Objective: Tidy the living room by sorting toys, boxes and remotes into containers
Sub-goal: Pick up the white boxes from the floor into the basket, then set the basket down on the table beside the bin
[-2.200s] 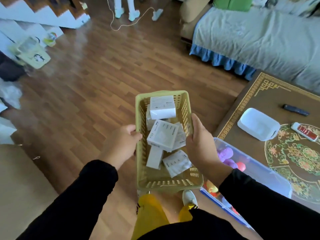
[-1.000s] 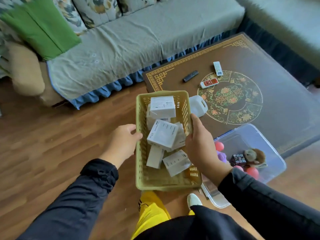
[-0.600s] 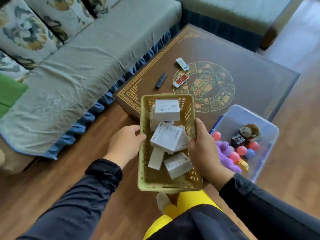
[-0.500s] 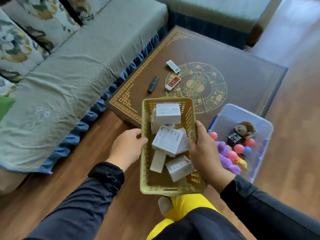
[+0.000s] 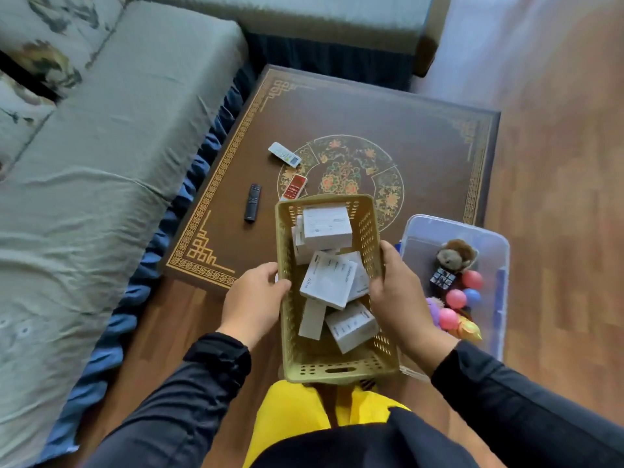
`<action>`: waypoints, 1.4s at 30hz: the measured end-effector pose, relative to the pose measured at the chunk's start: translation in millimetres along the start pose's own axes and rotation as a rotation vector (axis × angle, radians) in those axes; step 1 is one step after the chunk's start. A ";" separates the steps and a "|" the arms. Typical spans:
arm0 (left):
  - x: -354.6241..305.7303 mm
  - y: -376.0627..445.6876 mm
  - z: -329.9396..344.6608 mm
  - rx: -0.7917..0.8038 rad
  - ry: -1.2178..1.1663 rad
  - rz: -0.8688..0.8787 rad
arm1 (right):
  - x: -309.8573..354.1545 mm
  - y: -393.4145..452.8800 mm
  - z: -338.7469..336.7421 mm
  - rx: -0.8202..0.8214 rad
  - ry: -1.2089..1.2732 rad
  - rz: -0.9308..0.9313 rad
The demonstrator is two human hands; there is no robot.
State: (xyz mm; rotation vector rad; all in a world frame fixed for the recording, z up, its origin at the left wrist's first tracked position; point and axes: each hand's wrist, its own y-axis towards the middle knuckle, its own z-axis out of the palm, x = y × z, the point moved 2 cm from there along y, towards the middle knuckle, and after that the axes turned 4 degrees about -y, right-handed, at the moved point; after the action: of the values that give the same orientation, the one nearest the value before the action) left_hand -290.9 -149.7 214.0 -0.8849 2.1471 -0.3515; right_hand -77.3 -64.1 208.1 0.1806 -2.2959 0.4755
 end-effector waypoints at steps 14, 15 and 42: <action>-23.9 156.5 5.7 0.366 0.138 0.192 | 5.1 60.6 51.0 -0.386 0.049 0.390; -25.2 163.1 9.1 0.380 0.152 0.202 | 2.5 62.7 55.9 -0.401 0.044 0.431; 35.5 235.3 173.8 0.568 0.094 -0.016 | -123.9 109.8 131.8 -0.257 -0.090 0.776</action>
State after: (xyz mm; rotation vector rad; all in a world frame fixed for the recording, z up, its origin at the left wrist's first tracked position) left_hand -290.2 1.3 -39.0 -0.5624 1.9610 -0.9690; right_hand -109.1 -16.6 4.4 -0.8564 -2.4289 0.5458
